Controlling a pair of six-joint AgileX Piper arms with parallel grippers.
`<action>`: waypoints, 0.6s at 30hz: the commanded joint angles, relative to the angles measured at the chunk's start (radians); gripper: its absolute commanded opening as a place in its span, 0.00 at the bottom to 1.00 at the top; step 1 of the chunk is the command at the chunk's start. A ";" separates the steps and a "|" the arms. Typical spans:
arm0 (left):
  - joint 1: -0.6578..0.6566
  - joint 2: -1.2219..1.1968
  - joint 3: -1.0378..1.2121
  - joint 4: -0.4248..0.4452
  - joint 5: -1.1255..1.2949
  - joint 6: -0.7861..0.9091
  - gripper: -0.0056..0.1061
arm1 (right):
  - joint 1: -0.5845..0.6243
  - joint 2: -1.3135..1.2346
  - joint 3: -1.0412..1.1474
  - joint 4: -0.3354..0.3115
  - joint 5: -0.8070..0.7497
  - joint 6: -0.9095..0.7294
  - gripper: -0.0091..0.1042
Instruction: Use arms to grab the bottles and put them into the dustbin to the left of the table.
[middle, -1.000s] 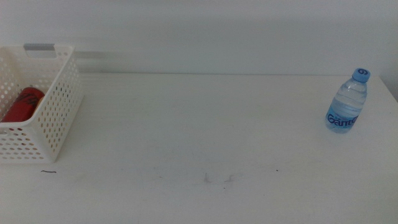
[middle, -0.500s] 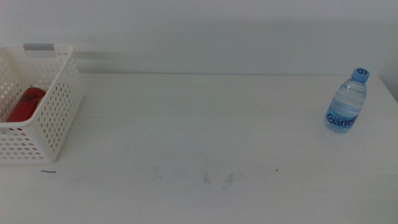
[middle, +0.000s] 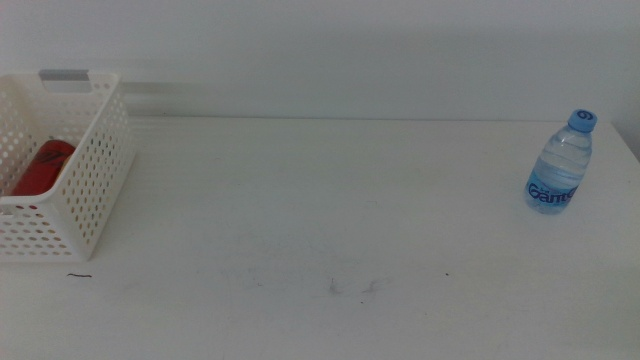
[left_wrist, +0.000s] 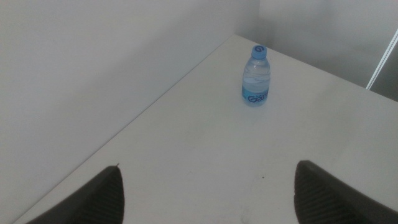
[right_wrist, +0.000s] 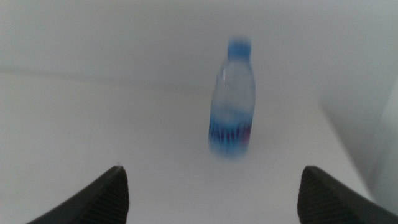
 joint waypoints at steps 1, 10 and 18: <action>-0.004 0.001 -0.002 -0.010 -0.007 -0.001 0.89 | -0.009 -0.004 0.004 -0.080 -0.080 0.040 0.80; -0.004 0.001 -0.002 -0.010 -0.007 -0.001 0.89 | -0.009 0.444 -0.133 -0.329 -0.174 0.253 0.80; -0.004 0.001 -0.002 -0.010 -0.007 -0.001 0.89 | -0.009 0.848 -0.200 -0.281 -0.434 0.245 0.80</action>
